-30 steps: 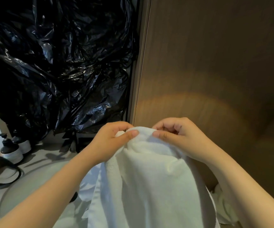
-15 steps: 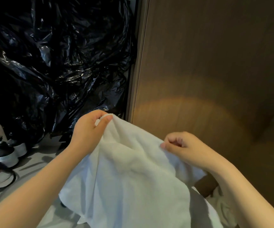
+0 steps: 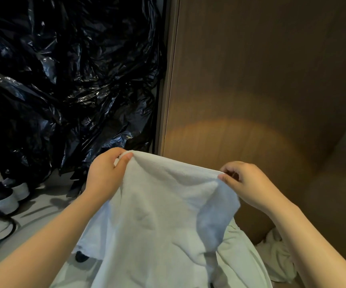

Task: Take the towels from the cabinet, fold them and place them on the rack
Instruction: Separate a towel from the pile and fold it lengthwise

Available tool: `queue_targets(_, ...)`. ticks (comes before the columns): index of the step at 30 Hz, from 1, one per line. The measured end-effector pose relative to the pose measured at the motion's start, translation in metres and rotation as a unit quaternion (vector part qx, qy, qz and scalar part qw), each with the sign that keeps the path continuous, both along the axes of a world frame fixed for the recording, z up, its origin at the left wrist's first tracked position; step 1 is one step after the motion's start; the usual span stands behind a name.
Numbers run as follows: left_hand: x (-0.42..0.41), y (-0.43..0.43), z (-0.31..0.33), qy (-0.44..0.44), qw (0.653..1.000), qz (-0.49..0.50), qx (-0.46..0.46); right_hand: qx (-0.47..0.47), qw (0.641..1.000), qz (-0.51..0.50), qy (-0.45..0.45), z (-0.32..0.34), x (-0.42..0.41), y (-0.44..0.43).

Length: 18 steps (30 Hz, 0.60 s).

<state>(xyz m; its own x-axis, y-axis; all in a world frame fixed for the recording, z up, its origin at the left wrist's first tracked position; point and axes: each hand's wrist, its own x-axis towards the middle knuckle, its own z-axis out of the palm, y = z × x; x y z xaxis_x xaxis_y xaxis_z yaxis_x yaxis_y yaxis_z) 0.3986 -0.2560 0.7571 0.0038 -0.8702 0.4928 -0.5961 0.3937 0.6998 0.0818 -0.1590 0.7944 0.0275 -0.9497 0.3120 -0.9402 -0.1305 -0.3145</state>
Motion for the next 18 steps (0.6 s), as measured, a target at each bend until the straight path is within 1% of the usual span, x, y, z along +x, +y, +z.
queue_targets(8,0.003,0.000,-0.002,-0.012,1.000,0.017,0.000,-0.016,0.998,-0.008,-0.064,-0.019,-0.012,0.011)
queue_targets(10,0.000,0.003,-0.001,-0.008,1.000,0.012,0.004,-0.027,0.990,0.010,-0.141,-0.019,-0.007,0.014)
queue_targets(12,-0.005,0.006,0.003,-0.006,1.000,0.003,0.002,-0.049,0.968,0.046,-0.242,-0.011,0.001,0.019)
queue_targets(13,-0.009,0.007,0.006,-0.004,1.000,-0.001,-0.003,-0.063,0.957,0.063,-0.276,-0.006,0.006,0.022)
queue_targets(16,-0.019,0.012,0.020,0.020,0.999,-0.004,-0.028,-0.096,0.933,0.109,-0.329,0.012,0.021,0.028)
queue_targets(18,-0.028,0.015,0.025,0.038,0.999,-0.004,-0.038,-0.098,0.930,0.114,-0.335,0.016,0.029,0.028)
